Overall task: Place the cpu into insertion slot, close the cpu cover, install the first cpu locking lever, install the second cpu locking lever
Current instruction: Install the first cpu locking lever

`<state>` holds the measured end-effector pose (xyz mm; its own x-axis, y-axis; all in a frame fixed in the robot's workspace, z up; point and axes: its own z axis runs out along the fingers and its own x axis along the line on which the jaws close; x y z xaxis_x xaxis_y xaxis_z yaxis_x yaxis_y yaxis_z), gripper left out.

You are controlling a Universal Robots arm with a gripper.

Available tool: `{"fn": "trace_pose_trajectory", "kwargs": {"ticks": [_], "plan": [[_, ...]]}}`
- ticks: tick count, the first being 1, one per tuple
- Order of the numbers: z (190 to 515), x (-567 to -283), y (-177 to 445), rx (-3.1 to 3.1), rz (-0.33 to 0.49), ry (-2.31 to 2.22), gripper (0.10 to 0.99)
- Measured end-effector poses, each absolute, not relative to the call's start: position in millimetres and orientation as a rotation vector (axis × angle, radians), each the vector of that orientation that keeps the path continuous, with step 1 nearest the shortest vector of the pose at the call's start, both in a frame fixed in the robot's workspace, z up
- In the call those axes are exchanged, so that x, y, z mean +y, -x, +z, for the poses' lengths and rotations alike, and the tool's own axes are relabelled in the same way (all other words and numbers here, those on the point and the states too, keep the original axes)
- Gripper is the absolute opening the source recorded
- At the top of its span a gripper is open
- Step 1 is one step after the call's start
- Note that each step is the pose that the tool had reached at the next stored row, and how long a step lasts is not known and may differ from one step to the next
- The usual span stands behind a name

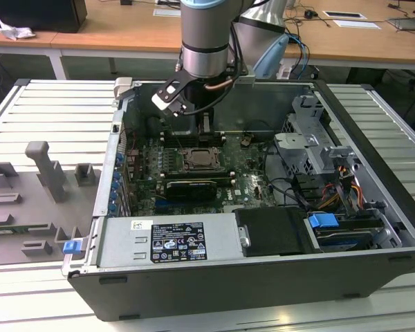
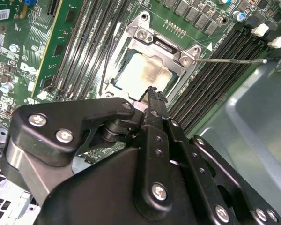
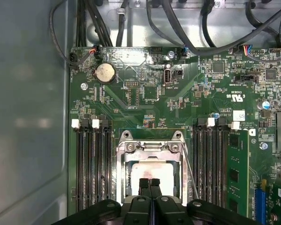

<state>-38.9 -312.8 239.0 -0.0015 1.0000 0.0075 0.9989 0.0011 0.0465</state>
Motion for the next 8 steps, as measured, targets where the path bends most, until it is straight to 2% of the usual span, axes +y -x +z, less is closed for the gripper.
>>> {"fn": "trace_pose_trajectory", "kwargs": {"ticks": [8], "plan": [[249.3, -312.7, 38.9, 2.203, 0.059, -2.2, 0.106]]}}
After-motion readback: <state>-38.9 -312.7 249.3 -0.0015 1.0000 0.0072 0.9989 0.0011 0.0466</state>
